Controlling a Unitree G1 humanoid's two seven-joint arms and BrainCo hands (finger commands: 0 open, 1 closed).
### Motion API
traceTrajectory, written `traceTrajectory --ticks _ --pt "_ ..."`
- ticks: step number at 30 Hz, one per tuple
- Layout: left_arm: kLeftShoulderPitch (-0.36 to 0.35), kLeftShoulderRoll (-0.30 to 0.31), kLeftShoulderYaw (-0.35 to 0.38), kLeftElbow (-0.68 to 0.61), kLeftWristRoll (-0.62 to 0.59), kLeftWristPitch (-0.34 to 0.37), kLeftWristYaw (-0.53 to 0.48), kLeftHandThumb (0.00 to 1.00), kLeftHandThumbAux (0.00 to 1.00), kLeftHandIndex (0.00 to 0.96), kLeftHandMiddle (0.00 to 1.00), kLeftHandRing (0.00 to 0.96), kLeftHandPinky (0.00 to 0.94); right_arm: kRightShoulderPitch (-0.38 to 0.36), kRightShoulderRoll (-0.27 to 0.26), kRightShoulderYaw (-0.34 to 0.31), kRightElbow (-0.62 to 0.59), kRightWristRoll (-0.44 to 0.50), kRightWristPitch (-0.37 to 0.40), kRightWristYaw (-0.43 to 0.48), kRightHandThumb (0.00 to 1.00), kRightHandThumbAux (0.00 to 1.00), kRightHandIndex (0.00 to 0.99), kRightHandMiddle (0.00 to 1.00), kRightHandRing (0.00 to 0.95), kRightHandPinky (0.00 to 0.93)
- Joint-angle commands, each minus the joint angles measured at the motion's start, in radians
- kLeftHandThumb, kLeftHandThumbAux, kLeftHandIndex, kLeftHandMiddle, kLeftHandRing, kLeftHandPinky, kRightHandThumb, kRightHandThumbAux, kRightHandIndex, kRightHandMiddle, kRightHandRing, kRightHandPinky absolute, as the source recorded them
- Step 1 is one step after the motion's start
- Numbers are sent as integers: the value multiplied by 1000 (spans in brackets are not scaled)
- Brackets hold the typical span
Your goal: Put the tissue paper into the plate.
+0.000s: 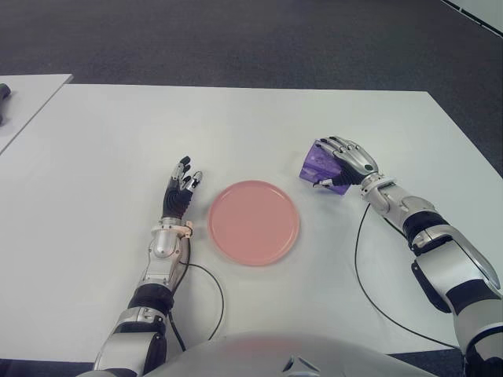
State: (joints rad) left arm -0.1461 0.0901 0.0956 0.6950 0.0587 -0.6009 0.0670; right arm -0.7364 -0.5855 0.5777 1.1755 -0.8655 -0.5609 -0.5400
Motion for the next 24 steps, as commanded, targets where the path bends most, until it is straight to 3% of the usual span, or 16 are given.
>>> traceTrajectory --ticks 1,24 --pt "29 -1 -7 25 8 45 6 0 400 0 0 0 0 36 11 17 18 -1 -7 7 76 409 0 0 0 0" --pt "48 -5 -9 -11 1 76 -2 0 426 0 0 0 0 55 21 18 67 11 46 -16 25 419 0 0 0 0"
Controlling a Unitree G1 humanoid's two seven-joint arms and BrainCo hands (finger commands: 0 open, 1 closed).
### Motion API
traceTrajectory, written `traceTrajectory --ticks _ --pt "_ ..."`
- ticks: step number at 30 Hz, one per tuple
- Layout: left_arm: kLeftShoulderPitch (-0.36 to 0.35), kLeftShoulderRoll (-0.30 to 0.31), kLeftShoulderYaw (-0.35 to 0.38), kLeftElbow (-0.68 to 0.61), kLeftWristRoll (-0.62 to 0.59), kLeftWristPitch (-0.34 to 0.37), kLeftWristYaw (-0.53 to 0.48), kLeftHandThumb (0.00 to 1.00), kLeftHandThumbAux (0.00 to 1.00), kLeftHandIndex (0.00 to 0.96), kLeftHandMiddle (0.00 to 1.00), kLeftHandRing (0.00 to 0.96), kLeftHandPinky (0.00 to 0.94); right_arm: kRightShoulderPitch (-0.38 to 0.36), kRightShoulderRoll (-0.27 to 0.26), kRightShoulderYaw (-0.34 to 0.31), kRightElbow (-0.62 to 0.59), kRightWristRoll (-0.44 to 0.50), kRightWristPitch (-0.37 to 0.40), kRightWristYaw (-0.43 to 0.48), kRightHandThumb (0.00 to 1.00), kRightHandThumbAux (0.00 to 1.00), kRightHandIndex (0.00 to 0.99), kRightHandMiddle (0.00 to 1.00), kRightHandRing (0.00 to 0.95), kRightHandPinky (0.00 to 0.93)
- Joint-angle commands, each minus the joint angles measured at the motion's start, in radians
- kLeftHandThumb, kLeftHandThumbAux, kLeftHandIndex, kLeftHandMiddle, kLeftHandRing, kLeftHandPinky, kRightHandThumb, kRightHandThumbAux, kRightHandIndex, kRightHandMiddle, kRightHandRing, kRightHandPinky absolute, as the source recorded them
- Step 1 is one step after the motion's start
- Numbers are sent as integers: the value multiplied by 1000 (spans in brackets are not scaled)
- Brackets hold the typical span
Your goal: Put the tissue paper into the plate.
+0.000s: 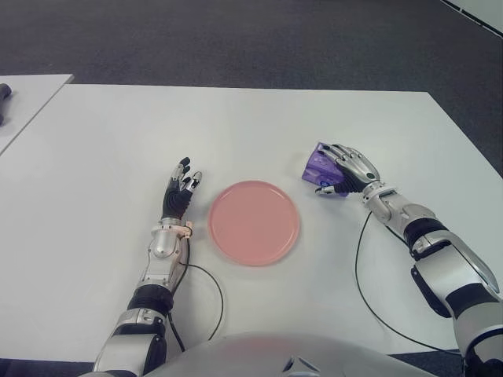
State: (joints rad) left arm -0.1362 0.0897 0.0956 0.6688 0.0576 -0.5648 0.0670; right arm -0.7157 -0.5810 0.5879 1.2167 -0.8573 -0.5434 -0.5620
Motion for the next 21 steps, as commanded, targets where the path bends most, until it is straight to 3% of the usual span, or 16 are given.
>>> traceTrajectory --ticks 1,17,21 --pt "39 -5 -9 13 3 41 -1 0 428 0 0 0 0 36 18 7 29 3 33 5 24 418 0 0 0 0" --pt "45 -13 -2 13 -2 24 5 0 431 0 0 0 0 48 96 -3 94 46 130 36 51 458 0 0 0 0" --pt "46 -10 -3 17 2 16 4 0 435 0 0 0 0 73 161 -22 102 76 176 18 203 534 8 61 71 147"
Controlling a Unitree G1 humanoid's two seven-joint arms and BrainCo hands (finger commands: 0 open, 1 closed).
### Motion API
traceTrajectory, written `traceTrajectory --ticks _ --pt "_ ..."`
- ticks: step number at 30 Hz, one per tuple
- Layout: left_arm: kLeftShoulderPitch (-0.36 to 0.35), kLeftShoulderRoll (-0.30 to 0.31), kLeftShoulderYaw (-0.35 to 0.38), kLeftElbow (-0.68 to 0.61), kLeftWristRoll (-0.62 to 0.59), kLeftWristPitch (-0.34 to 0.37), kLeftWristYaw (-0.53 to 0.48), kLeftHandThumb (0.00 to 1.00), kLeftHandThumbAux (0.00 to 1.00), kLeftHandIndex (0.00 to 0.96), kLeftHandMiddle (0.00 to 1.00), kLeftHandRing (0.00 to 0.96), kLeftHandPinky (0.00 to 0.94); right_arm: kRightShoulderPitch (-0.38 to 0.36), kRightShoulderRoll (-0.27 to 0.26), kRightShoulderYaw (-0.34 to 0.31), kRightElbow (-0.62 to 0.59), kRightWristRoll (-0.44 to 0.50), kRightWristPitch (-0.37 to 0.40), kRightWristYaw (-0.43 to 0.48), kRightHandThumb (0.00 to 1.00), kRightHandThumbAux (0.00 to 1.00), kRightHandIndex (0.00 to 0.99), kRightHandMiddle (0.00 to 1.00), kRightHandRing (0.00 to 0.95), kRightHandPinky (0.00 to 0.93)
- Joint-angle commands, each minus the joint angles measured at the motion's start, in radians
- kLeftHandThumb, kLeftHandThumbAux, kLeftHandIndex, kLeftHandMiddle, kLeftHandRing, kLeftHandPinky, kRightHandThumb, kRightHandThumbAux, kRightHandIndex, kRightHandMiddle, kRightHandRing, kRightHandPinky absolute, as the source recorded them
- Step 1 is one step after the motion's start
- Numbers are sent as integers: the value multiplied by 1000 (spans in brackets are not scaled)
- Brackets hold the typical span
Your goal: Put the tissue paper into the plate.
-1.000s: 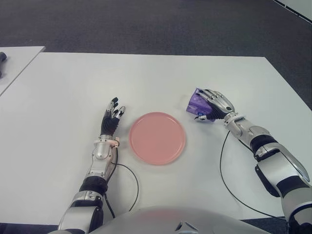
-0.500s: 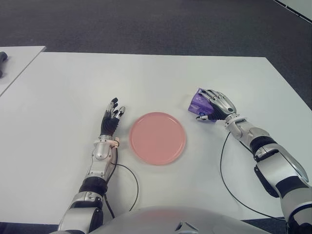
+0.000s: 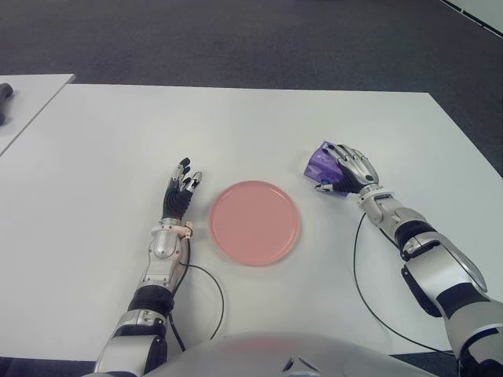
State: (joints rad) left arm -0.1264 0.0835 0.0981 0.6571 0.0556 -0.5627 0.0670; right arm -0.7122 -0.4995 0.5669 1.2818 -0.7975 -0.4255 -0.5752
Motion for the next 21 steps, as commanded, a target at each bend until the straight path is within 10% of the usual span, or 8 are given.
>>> traceTrajectory --ticks 1,11,21 --pt "36 -3 -6 29 5 13 5 0 435 0 0 0 0 75 97 -3 42 22 72 25 272 543 57 112 126 205" --pt "39 2 -2 37 -3 10 -6 0 440 0 0 0 0 104 165 -4 74 36 144 -56 799 662 393 478 612 515" --pt "41 10 -5 34 6 -2 -1 0 430 0 0 0 0 117 158 -4 60 46 83 -69 986 657 471 533 547 444"
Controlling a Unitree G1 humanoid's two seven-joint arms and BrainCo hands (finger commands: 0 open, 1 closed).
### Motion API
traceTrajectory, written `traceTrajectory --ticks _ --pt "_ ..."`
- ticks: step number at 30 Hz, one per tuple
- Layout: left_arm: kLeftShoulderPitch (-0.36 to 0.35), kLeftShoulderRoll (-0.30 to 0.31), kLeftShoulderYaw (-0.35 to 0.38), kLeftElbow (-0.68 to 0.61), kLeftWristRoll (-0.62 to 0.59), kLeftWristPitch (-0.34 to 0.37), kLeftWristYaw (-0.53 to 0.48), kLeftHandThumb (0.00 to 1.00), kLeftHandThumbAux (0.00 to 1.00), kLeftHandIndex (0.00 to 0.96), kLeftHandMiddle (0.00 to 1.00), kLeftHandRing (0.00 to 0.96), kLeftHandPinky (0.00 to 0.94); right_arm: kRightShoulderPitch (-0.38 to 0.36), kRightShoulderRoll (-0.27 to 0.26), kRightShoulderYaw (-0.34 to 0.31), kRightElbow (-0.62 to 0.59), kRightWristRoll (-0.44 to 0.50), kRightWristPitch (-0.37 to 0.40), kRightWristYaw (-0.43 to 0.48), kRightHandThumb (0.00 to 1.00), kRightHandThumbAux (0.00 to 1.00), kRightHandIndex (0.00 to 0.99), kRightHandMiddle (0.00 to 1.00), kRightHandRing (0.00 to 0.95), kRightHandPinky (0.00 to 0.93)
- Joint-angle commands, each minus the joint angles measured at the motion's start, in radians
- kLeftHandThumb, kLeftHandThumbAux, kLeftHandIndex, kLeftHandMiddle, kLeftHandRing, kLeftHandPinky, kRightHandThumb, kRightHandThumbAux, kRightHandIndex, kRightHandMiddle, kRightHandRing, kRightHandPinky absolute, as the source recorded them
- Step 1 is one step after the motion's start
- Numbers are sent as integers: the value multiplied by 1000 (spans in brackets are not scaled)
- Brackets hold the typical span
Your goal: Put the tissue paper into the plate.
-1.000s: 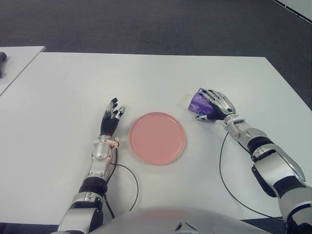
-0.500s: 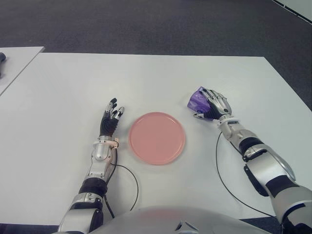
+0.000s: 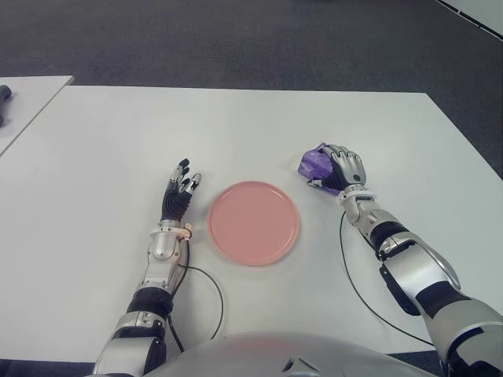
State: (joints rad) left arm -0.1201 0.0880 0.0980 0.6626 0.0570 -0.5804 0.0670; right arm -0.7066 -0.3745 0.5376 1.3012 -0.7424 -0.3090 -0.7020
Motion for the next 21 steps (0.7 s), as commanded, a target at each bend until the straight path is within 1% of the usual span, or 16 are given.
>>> traceTrajectory --ticks 1,6,10,14,18,21 --pt "35 5 -5 28 5 16 0 0 429 0 0 0 0 112 32 27 40 -10 -42 58 991 657 481 538 549 435" --pt "35 4 -5 27 6 20 2 0 429 0 0 0 0 111 29 39 42 -20 -65 55 998 656 503 543 539 420" --pt "34 3 -4 26 4 28 2 0 443 0 0 0 0 105 26 65 43 -48 -67 23 999 656 512 542 523 417" --pt "30 2 -4 28 4 30 3 0 448 0 0 0 0 94 23 113 43 -89 -39 -36 1000 659 493 530 514 404" --pt "33 2 -10 23 10 26 3 0 446 0 0 0 0 87 22 150 43 -113 -10 -65 1000 662 464 527 527 393" --pt "35 0 -11 21 9 24 0 0 446 0 0 0 0 85 23 165 40 -116 3 -77 1000 664 447 527 537 388"
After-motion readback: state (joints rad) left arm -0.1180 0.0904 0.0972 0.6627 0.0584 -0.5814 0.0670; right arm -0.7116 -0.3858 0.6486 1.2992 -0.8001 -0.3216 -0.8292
